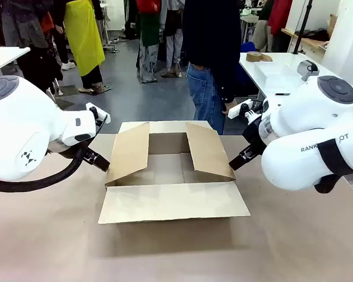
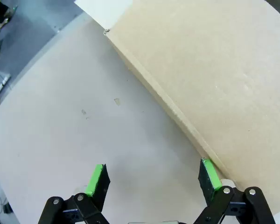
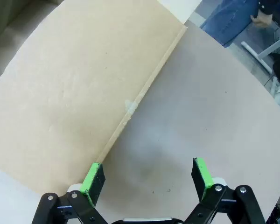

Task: Pack the gift set into the box.
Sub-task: Place both hands on the side flaps of the Package Box and spread them outward.

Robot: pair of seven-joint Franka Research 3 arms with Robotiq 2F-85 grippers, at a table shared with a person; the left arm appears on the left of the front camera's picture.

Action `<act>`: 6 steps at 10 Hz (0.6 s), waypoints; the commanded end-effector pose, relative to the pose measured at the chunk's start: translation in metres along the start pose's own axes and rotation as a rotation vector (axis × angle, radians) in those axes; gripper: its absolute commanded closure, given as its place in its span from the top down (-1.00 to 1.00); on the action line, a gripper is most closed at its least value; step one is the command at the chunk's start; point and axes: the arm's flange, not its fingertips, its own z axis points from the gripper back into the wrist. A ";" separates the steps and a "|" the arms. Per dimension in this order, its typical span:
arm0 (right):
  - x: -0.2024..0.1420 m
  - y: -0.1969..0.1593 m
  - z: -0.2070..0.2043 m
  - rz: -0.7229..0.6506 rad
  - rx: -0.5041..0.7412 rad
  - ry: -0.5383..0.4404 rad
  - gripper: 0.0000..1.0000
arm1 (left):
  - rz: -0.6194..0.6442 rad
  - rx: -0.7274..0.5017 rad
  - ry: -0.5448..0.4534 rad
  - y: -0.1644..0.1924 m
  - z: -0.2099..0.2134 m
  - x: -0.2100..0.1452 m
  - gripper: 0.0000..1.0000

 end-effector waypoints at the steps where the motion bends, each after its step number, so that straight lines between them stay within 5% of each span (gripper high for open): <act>1: 0.000 0.000 0.000 0.000 0.000 0.000 1.00 | -0.001 0.000 -0.002 -0.001 0.000 0.000 1.00; 6: 0.000 0.000 0.000 0.000 0.000 0.000 1.00 | -0.001 0.000 -0.002 -0.001 0.000 0.000 1.00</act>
